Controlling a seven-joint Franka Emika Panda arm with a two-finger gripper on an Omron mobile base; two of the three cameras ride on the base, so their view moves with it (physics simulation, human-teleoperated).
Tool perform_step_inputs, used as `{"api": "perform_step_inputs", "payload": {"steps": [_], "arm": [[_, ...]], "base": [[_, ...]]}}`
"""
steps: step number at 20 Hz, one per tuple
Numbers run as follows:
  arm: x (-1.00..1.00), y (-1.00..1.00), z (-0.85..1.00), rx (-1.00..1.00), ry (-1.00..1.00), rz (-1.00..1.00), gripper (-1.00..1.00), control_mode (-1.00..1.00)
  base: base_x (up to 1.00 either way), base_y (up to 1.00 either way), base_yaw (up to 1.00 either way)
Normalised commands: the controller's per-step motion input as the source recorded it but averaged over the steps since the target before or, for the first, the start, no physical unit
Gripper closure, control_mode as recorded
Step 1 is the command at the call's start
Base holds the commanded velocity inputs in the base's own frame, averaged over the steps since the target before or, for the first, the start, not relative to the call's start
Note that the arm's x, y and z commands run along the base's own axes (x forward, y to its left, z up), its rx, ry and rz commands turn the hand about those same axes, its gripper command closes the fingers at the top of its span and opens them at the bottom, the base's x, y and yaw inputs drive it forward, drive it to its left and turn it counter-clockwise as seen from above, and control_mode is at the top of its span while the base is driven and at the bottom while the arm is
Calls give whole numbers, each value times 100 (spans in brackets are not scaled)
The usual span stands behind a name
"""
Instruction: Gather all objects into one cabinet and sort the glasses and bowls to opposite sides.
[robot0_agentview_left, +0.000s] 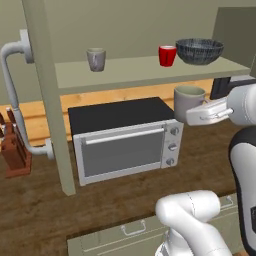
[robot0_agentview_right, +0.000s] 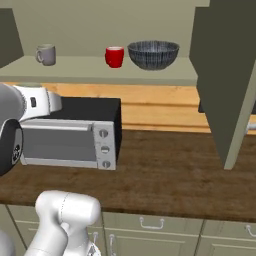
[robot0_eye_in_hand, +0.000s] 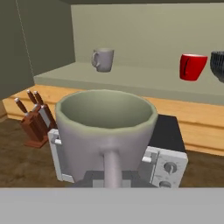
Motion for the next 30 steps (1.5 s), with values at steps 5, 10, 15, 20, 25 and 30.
{"api": "perform_step_inputs", "payload": {"steps": [5,10,15,20,25,30], "arm": [[0,0,0,0,0,0,100,100],[0,0,0,0,0,0,100,100],[0,0,0,0,0,0,100,100],[0,10,30,0,-1,0,100,-100],[1,6,51,0,-2,0,100,-100],[40,10,42,0,0,0,100,-100]], "base": [[96,0,0],[70,0,0],[46,2,0],[0,4,0],[0,0,0],[0,0,0]]}}
